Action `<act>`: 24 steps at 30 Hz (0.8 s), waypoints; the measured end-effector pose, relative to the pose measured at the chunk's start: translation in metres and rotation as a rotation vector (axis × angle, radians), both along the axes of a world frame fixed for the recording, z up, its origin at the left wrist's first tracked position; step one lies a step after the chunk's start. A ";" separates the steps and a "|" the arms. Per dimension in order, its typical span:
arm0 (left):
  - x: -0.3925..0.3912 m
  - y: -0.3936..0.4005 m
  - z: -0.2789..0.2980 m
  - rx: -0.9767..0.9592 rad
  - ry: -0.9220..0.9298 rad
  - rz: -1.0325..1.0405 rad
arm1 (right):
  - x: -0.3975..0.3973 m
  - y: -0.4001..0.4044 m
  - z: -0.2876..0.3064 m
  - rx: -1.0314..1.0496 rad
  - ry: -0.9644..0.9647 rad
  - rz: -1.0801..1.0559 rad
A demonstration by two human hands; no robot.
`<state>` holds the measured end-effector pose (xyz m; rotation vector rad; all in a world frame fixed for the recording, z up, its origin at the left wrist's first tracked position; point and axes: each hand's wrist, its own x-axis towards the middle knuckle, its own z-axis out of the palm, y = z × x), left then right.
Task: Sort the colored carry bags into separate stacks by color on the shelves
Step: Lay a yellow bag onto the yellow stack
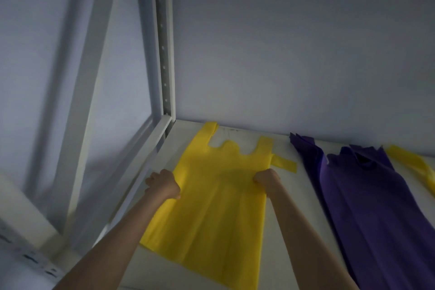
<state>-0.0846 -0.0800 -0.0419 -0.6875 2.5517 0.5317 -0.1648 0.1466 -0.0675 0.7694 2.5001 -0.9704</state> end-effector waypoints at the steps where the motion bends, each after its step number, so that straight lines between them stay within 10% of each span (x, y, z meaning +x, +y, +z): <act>1: 0.000 0.001 -0.001 0.031 0.039 0.009 | 0.002 -0.001 0.001 -0.018 0.009 0.003; 12: 0.010 0.020 0.012 0.117 0.205 0.032 | 0.009 0.013 0.005 -0.326 0.224 0.066; 24: 0.026 0.088 0.055 0.084 0.281 0.055 | 0.023 0.046 0.063 -0.137 0.297 0.330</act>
